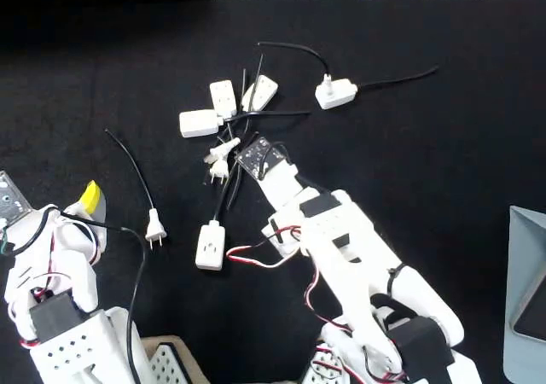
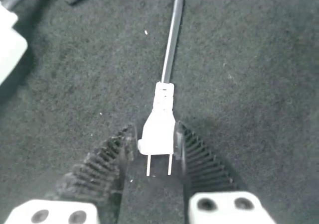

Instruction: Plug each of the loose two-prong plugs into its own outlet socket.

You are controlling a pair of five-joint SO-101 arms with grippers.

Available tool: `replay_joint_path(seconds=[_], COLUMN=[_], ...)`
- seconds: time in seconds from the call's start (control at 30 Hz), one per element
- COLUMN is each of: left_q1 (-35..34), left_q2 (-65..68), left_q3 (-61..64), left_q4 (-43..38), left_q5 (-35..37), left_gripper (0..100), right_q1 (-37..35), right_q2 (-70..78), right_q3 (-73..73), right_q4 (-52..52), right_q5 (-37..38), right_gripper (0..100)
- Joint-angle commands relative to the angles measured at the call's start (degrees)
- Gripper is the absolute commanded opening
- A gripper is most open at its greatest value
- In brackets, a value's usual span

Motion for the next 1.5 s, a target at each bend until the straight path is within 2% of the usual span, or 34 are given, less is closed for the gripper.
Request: replay_joint_path(seconds=[0.0,0.07,0.2,0.4,0.63,0.77,1.0,1.17,1.47], left_q1=[0.04,0.04,0.04,0.04,0.04,0.04,0.04,0.04,0.04], left_q2=[-0.44,-0.44,-0.44,-0.44,-0.44,-0.44,-0.44,-0.44,-0.44], left_q3=[-0.48,-0.48,-0.48,-0.48,-0.48,-0.48,-0.48,-0.48,-0.48], left_q4=[-1.14,-1.14,-1.14,-1.23,-1.05,-1.05,-1.05,-1.05,-1.05], left_q5=[-0.53,-0.53,-0.53,-0.53,-0.53,-0.53,-0.53,-0.53,-0.53], left_gripper=[30,30,30,30,30,30,30,30,30], right_q1=[-1.67,-2.29,-2.02,-2.02,-1.85,-0.26,0.09,-0.09,-0.09], right_q2=[0.48,0.57,0.66,0.66,0.57,0.22,0.22,0.57,0.66], right_q3=[-0.48,-1.27,-0.57,1.01,-1.45,-2.59,-2.68,-5.41,-7.52], right_q4=[0.44,2.64,3.69,3.43,3.25,3.25,3.69,6.07,6.68], right_q5=[-0.26,-0.35,-0.26,-0.09,-0.09,-0.09,-0.09,-0.53,-0.18], right_gripper=[11.1,11.5,18.3,18.1,4.8,1.2,1.9,12.6,10.0])
